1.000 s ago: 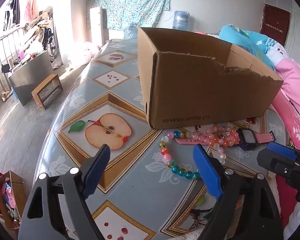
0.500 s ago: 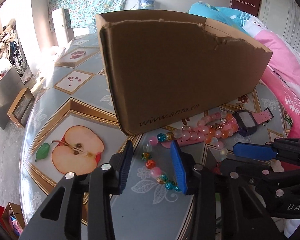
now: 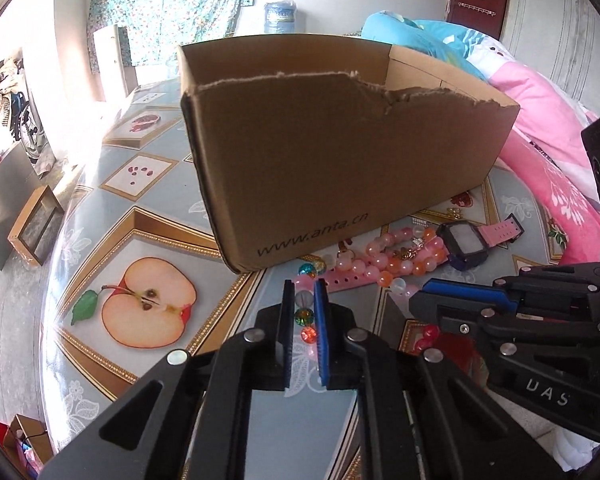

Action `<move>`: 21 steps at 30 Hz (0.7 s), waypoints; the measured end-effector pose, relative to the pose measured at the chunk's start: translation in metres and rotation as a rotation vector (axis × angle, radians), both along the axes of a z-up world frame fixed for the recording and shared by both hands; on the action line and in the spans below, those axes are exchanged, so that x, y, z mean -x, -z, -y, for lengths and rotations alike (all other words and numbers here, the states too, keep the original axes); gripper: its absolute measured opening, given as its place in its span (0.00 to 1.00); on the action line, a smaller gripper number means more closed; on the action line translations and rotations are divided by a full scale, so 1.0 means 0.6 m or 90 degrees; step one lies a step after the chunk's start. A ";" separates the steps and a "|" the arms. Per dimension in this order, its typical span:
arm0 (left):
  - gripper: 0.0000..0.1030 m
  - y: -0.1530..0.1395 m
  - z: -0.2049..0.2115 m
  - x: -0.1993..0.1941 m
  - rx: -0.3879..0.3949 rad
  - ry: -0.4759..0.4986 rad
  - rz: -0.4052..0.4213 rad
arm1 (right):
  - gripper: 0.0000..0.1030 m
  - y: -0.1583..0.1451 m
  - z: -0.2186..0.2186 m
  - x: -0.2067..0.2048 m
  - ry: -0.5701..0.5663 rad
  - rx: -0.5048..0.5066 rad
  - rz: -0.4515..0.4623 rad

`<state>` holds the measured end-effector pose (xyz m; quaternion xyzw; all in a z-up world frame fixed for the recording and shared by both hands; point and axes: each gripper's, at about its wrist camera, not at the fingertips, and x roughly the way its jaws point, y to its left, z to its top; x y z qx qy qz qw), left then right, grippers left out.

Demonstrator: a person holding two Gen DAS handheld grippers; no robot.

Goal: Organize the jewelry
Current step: 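Lift the bracelet into the cardboard box and open both grippers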

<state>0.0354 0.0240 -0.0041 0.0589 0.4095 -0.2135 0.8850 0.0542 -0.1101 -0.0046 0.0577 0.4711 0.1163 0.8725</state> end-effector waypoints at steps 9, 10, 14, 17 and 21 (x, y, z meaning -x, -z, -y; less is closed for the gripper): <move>0.08 -0.090 -0.030 0.046 0.090 -0.016 0.022 | 0.07 -0.072 0.034 0.082 -0.039 -0.001 0.076; 0.08 -0.107 -0.030 0.050 0.101 -0.012 0.030 | 0.07 -0.083 0.037 0.090 -0.043 0.000 0.092; 0.08 -0.184 -0.023 0.062 0.124 0.010 0.089 | 0.07 -0.144 0.055 0.107 -0.060 -0.010 0.163; 0.08 -0.243 -0.013 0.044 0.140 0.026 0.132 | 0.07 -0.198 0.073 0.096 -0.072 -0.010 0.221; 0.09 -0.289 -0.002 -0.016 0.139 0.032 0.152 | 0.07 -0.234 0.074 0.004 -0.094 -0.030 0.220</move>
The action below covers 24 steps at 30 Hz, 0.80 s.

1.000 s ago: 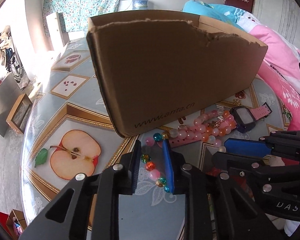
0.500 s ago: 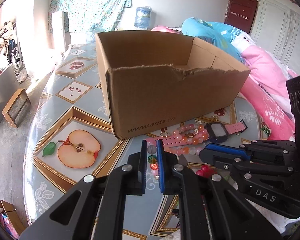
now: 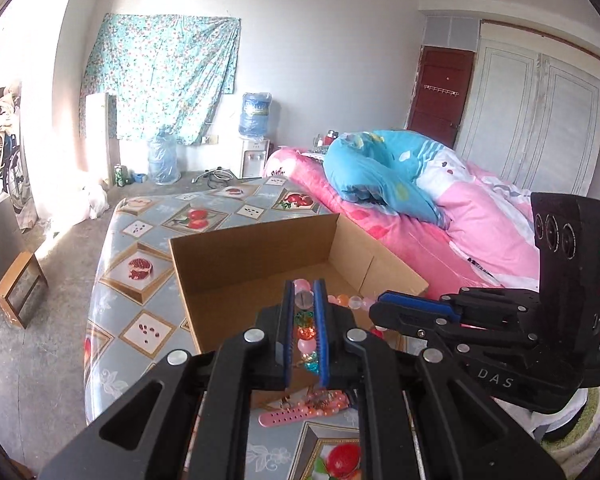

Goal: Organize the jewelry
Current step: 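Lift the bracelet into the cardboard box and open both grippers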

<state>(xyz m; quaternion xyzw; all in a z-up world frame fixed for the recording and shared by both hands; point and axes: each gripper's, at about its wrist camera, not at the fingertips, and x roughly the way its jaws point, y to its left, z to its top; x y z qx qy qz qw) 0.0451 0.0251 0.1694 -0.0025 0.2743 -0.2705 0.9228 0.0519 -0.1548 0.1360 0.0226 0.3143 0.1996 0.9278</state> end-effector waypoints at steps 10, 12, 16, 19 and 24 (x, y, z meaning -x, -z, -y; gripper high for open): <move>0.09 0.088 0.037 -0.252 -0.119 -0.029 -0.184 | 0.07 0.083 0.022 -0.293 -0.039 -0.044 -0.307; 0.09 0.115 0.048 -0.281 -0.165 -0.033 -0.196 | 0.07 0.103 0.022 -0.324 -0.036 -0.060 -0.368; 0.09 0.158 0.061 -0.324 -0.227 -0.038 -0.228 | 0.07 0.143 0.021 -0.385 -0.018 -0.082 -0.450; 0.09 0.170 0.070 -0.341 -0.266 -0.044 -0.217 | 0.09 0.169 0.022 -0.408 -0.014 -0.088 -0.484; 0.13 0.157 0.067 -0.343 -0.254 -0.054 -0.185 | 0.12 0.189 0.032 -0.408 -0.009 -0.100 -0.495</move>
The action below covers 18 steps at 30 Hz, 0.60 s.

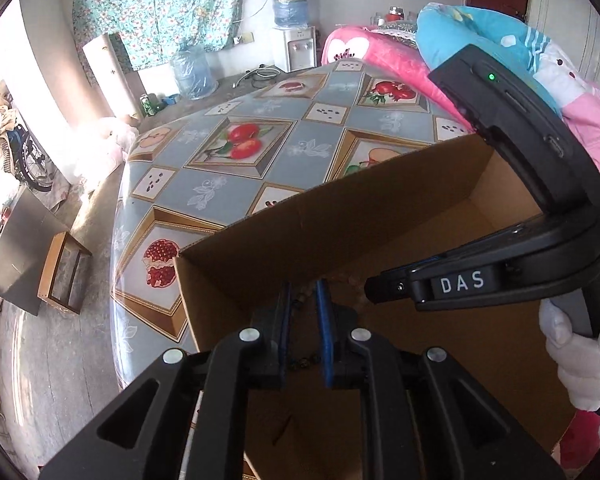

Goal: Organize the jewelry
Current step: 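Lift the bracelet into the cardboard box and open both grippers, then grasp the black watch face with the right gripper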

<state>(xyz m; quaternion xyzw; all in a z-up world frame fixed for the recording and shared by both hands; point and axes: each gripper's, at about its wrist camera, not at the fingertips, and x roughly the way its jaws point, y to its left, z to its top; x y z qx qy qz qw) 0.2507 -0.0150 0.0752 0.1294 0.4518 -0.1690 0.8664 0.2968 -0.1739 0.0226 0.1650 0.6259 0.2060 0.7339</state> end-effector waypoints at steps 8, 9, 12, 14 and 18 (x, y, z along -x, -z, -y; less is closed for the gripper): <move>0.20 -0.106 -0.057 0.101 0.102 -0.023 0.116 | 0.13 -0.103 0.067 0.112 0.014 -0.055 0.154; 0.23 -0.120 -0.070 0.125 0.118 -0.028 0.132 | 0.15 -0.124 0.082 0.138 0.016 -0.067 0.187; 0.37 -0.152 -0.110 0.205 0.163 -0.037 0.177 | 0.34 -0.176 0.128 0.246 0.029 -0.088 0.297; 0.46 -0.161 -0.135 0.261 0.170 -0.054 0.217 | 0.44 -0.223 0.158 0.308 0.049 -0.092 0.355; 0.58 -0.138 -0.162 0.345 0.157 -0.092 0.241 | 0.48 -0.230 0.174 0.393 0.087 -0.060 0.401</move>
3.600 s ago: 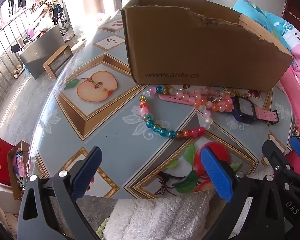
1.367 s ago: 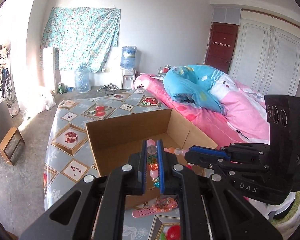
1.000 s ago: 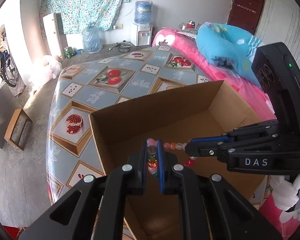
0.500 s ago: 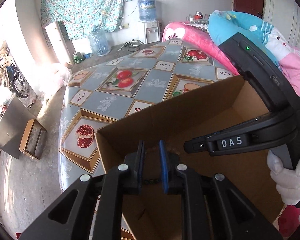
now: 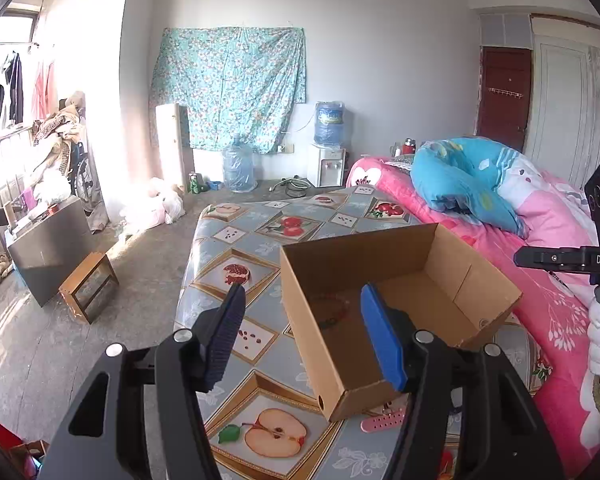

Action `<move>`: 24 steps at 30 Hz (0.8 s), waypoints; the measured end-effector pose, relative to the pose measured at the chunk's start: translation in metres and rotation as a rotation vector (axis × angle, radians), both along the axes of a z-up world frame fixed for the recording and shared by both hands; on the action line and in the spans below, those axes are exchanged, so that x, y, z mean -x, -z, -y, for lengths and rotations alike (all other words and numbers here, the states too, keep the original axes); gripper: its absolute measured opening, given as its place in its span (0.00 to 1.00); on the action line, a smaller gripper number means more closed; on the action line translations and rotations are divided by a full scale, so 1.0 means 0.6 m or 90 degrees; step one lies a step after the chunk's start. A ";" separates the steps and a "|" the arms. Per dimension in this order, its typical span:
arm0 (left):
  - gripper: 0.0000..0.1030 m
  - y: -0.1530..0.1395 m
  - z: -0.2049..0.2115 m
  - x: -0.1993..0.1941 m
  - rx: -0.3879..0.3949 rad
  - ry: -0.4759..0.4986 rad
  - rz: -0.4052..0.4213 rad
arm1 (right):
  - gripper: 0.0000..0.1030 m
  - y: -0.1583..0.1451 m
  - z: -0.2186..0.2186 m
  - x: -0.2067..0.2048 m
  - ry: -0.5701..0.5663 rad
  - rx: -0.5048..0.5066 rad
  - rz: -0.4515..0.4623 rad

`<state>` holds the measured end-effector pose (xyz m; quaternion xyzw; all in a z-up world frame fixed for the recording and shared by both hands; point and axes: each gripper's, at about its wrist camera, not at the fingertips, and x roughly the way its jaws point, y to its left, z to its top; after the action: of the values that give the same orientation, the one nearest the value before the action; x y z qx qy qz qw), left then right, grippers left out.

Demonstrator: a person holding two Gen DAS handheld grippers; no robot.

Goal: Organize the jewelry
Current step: 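Grasp the black watch face with the right gripper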

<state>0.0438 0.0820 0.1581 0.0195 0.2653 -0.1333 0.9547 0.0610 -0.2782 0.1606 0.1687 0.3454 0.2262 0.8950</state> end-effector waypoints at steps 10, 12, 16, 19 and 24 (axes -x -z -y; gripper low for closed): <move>0.59 0.189 0.040 0.053 0.030 -0.016 -0.151 | 0.46 0.155 -0.019 0.095 0.092 0.074 -0.079; 0.59 0.216 0.061 0.044 0.024 -0.002 -0.174 | 0.46 0.168 -0.043 0.108 0.072 0.135 -0.060; 0.59 0.241 0.105 0.033 -0.037 0.022 -0.158 | 0.46 0.182 -0.096 0.104 0.005 0.253 -0.009; 0.59 0.246 0.121 0.024 -0.057 0.031 -0.140 | 0.46 0.194 -0.114 0.082 -0.035 0.290 -0.004; 0.49 0.266 0.134 0.009 -0.078 0.037 -0.143 | 0.46 0.216 -0.112 0.041 -0.082 0.310 -0.017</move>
<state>0.0384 0.0017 -0.0013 0.0700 0.3773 -0.1456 0.9119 0.0365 -0.2109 0.0309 -0.0713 0.4116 0.1905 0.8884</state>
